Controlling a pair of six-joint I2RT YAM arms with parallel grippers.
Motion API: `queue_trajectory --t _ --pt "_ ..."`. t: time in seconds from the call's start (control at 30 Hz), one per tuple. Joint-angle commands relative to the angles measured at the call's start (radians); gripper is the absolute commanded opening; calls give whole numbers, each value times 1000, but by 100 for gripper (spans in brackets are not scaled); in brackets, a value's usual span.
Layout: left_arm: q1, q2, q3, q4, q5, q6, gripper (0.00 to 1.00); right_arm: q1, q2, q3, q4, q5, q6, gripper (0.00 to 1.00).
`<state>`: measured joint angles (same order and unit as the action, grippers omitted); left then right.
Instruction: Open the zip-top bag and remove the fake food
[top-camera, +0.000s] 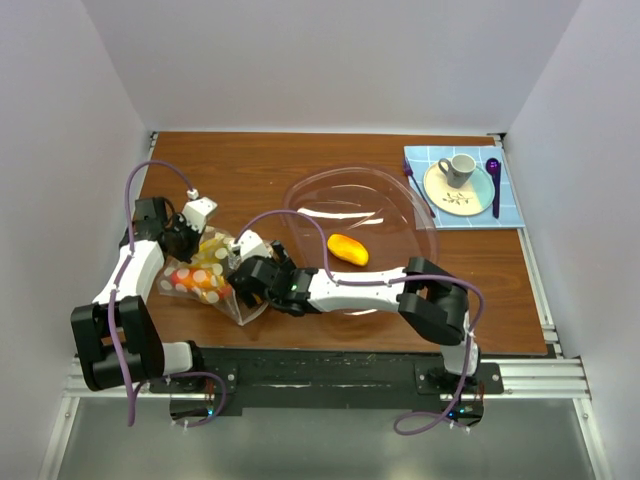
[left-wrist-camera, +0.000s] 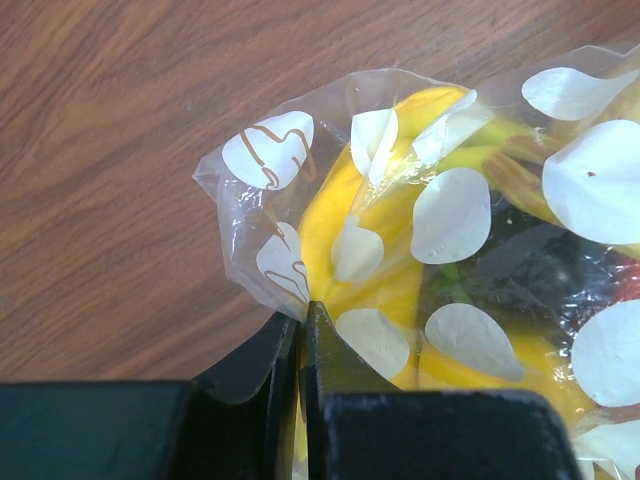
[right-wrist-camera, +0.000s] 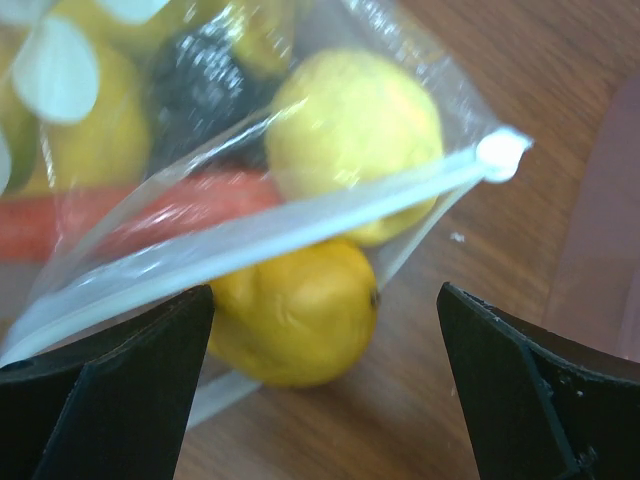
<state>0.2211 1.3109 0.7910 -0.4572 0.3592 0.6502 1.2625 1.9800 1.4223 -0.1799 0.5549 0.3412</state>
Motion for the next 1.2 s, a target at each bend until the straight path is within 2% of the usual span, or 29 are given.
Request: queue_trajectory --t 0.0,0.3,0.4,0.43,0.5,0.53,0.6,0.63,0.83,0.9,0.93,1.0,1.17 --pt "-2 -16 -7 11 18 22 10 -20 51 68 73 -62 22 99" --pt "0 -18 -7 14 29 14 10 -11 97 50 66 -141 74 98" --pt "-2 -18 -13 23 23 12 10 -2 76 9 77 -150 84 93" --pt "0 -18 -15 25 21 11 10 -2 62 1 79 -151 87 90" --pt "-2 -18 -16 26 21 8 10 3 43 -19 82 -142 84 74" --pt "-2 -16 -16 28 23 6 10 3 28 -22 82 -129 81 60" --pt "0 -16 -15 28 21 3 6 3 7 -23 66 -115 78 46" --pt "0 -16 -15 29 21 2 3 3 -10 -25 63 -107 64 35" --pt "-2 -19 -18 32 1 -1 2 -3 -190 0 -16 5 -13 35" --pt "0 -22 -9 23 1 -6 1 -38 -263 3 -52 33 -19 26" --pt "0 -22 -4 15 1 -11 0 -60 -294 -6 -58 27 2 18" --pt "-2 -30 8 6 1 -21 0 -145 -376 -60 -61 -5 27 14" --pt "-2 -52 19 -15 30 -40 0 -320 -452 -175 -104 -3 82 3"
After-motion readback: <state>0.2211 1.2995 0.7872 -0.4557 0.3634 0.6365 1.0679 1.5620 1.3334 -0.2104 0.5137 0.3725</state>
